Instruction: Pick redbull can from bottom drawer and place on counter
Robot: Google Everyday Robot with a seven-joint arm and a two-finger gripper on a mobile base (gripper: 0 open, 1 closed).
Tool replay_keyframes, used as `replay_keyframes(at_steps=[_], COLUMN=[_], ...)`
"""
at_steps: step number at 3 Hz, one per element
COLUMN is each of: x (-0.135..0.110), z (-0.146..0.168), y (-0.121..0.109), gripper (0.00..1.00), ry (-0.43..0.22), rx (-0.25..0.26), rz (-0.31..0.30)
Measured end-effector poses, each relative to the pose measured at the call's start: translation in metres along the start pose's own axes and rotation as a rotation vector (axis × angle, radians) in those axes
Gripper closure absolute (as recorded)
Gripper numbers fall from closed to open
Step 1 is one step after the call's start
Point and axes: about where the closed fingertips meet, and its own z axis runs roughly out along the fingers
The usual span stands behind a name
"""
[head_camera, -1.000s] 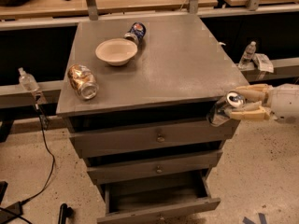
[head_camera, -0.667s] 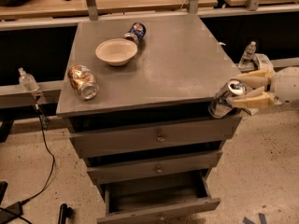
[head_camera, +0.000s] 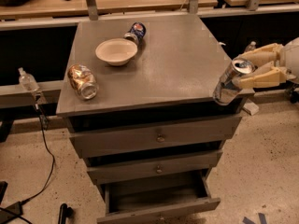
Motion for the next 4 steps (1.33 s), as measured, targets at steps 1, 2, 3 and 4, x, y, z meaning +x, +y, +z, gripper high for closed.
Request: replay_keyframes(at_steps=[1,2,3,4], x=[-0.01,-0.027,-0.039,-0.032], z=[0.009,0.035,0.061,0.085], y=[-0.006,-0.023,-0.037,-0.045], gripper=[1.0,1.0,1.0,1.0], ry=[0.0,0.011,0.032,0.047], rx=[-0.019,-0.072,-0.125,-0.158], rz=[0.008,0.027,0.051,0.12])
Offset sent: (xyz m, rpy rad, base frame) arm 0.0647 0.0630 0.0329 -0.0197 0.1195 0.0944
